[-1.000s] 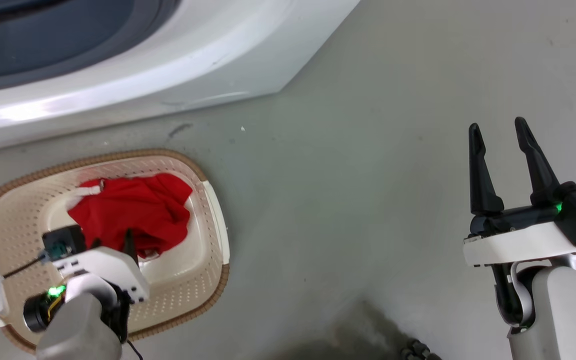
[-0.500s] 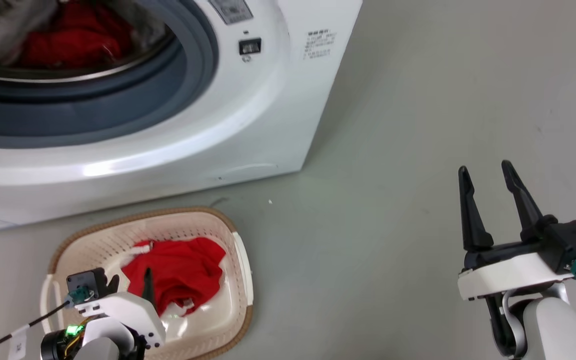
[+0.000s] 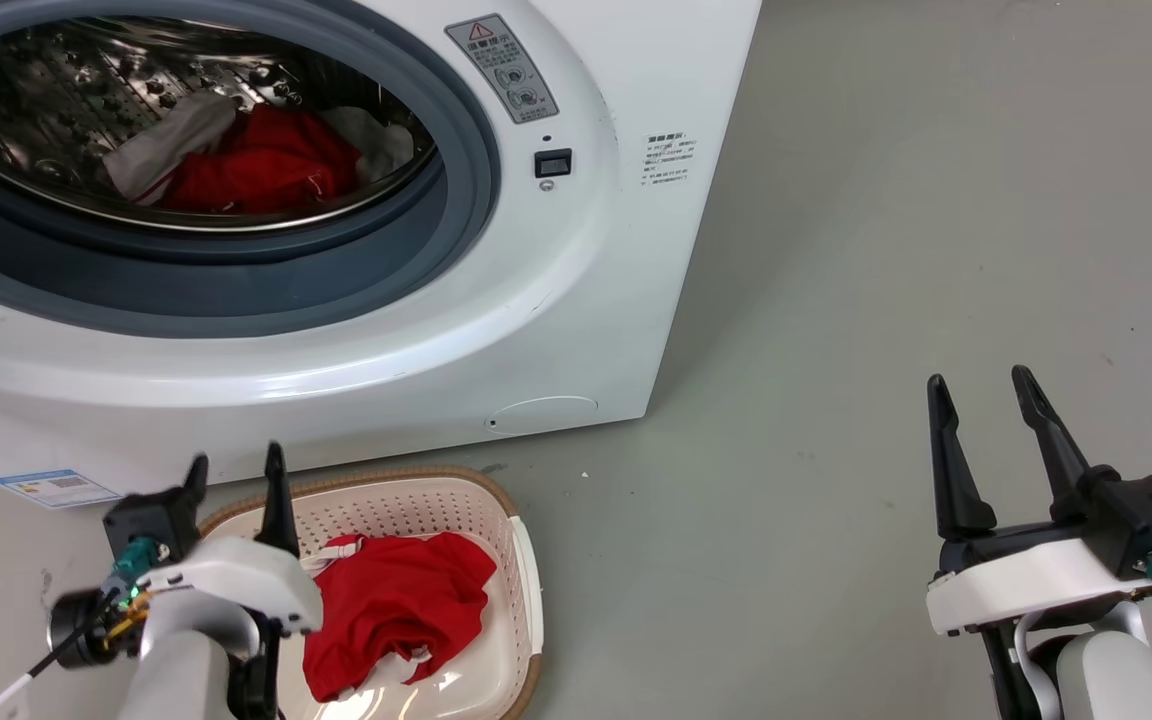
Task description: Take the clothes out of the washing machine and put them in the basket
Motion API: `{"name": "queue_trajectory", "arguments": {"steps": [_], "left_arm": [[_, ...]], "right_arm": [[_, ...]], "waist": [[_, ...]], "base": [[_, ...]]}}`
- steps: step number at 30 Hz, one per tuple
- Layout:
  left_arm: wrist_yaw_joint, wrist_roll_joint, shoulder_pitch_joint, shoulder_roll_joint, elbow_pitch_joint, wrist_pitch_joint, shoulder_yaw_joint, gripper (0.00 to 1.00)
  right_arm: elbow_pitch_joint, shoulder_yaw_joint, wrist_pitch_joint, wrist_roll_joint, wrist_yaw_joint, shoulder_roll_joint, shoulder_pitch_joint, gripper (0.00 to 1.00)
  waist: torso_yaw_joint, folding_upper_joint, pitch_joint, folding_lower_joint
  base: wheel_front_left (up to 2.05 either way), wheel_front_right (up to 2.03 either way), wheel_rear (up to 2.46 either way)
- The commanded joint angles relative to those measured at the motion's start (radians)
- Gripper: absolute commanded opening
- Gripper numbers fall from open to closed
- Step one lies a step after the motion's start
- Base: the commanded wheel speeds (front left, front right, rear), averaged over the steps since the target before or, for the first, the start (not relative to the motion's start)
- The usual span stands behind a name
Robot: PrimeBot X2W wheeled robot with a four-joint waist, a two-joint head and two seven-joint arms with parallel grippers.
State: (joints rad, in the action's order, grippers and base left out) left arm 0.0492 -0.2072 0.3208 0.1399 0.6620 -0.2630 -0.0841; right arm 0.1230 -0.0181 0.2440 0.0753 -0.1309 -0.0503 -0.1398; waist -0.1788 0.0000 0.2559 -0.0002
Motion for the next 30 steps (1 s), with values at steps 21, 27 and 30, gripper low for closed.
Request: {"name": "queue_trajectory", "arguments": {"steps": [21, 27, 30], "left_arm": [[0.062, 0.078, 0.497, 0.24, 0.04, 0.179, 0.029, 1.0], [0.078, 0.072, 0.677, 0.364, 0.117, 0.368, 0.07, 1.0], [0.08, 0.067, 0.755, 0.422, 0.141, 0.475, 0.107, 1.0]], "right_arm": [[0.013, 0.06, 0.02, 0.102, 0.0, 0.0, -0.073, 1.0], [0.003, 0.066, 0.021, 0.148, 0.0, 0.0, -0.11, 1.0], [-0.004, 0.077, 0.021, 0.174, 0.0, 0.001, -0.123, 1.0]], "waist": [[-0.158, 0.0, 0.182, 0.0002], [-0.224, 0.0, 0.28, 0.0002], [-0.255, 0.0, 0.323, 0.0002]], "base": [[0.0, 0.0, 0.0], [0.0, 0.0, 0.0], [0.0, 0.0, 0.0]]}}
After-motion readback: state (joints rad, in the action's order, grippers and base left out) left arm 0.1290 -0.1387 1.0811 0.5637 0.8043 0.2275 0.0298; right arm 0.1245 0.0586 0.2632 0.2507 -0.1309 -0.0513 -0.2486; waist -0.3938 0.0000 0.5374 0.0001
